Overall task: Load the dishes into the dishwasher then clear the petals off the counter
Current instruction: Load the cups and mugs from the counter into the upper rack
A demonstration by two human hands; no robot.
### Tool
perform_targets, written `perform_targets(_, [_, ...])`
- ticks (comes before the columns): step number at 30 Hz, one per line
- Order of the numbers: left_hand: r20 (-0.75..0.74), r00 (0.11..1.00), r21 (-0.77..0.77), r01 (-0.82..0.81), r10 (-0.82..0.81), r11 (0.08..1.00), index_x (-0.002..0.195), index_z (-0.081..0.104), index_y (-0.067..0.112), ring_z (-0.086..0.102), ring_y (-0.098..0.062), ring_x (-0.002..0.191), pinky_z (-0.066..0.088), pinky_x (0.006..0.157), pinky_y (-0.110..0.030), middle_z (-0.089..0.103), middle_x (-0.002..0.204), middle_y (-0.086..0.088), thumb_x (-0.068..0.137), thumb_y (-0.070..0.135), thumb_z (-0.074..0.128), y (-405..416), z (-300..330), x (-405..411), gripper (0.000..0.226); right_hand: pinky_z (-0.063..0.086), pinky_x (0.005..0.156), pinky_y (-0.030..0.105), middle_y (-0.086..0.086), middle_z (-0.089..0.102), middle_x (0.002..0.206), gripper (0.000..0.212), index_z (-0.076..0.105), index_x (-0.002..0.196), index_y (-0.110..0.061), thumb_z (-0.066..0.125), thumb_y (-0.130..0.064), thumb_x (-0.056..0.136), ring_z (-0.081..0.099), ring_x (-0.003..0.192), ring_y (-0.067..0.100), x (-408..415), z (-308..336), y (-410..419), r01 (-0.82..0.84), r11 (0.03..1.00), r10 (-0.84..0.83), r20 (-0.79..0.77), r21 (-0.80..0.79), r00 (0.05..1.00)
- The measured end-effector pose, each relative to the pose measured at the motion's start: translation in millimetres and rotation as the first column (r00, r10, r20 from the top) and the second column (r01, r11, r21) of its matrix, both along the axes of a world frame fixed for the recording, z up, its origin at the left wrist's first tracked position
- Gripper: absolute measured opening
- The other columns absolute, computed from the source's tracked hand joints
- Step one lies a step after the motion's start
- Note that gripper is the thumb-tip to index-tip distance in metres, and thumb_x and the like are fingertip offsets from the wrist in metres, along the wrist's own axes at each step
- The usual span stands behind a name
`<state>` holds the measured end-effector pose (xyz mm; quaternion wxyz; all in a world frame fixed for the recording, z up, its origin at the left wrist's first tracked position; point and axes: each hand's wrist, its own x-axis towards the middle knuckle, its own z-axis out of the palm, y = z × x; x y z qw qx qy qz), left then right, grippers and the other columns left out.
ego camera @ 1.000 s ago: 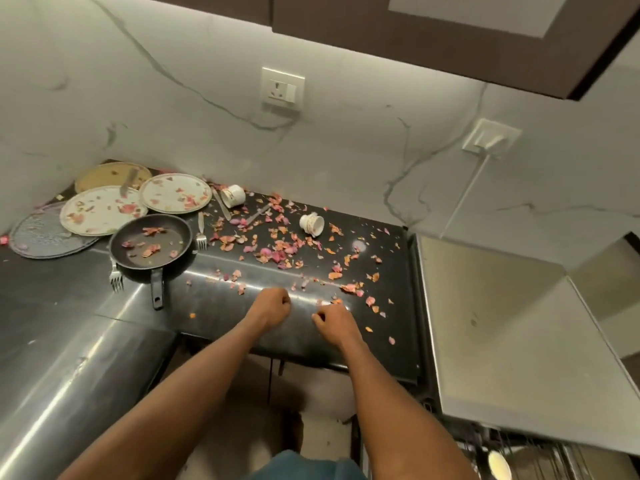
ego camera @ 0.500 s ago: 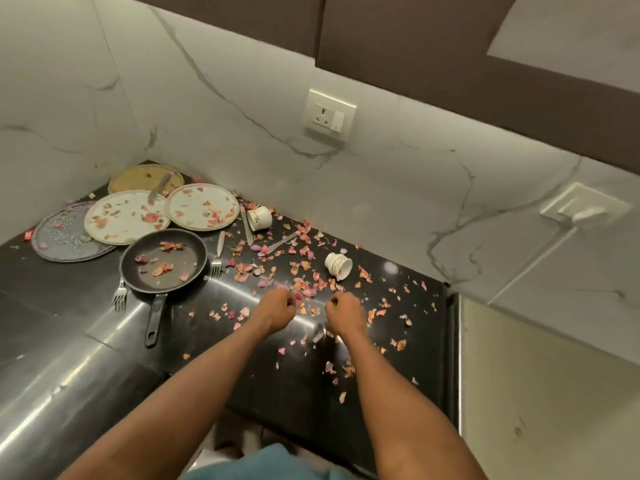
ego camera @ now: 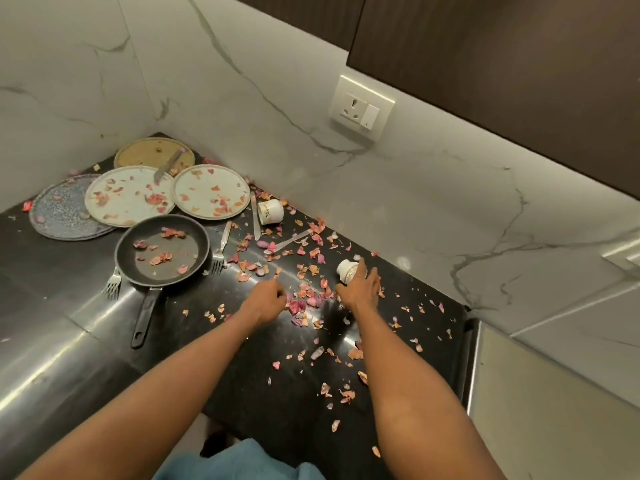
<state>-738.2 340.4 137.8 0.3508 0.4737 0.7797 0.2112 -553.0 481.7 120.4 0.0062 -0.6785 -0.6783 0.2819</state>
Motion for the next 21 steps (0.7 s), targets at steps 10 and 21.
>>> perform_targets(10, [0.02,0.986,-0.095,-0.164,0.167,0.982,0.094,0.073,0.006,0.067,-0.023,0.085,0.056,0.083,-0.043,0.072,0.092,-0.01,0.097,0.015,0.058,-16.4,-26.4,-9.8,0.018,0.049,0.099,0.047,0.017,0.04,0.141,0.071,0.04,0.149,-0.027,0.078,-0.026,0.089,0.051,0.125,0.04,-9.1,-14.4,41.9,-0.109,0.994,0.106,0.15,0.018,0.983])
perform_targets(21, [-0.003,0.985,-0.08,-0.171,0.171,0.982,0.097,0.072,0.006,0.067,-0.026,0.084,0.057,0.083,-0.042,0.071,0.094,-0.012,0.098,0.016,0.056,-17.3,-19.4,2.8,0.019,0.059,0.096,0.042,0.004,0.053,0.121,0.073,0.044,0.125,-0.024,0.093,-0.025,0.071,0.062,0.107,0.023,-8.5,5.1,51.7,0.436,0.872,-0.457,-0.686,-0.221,0.566])
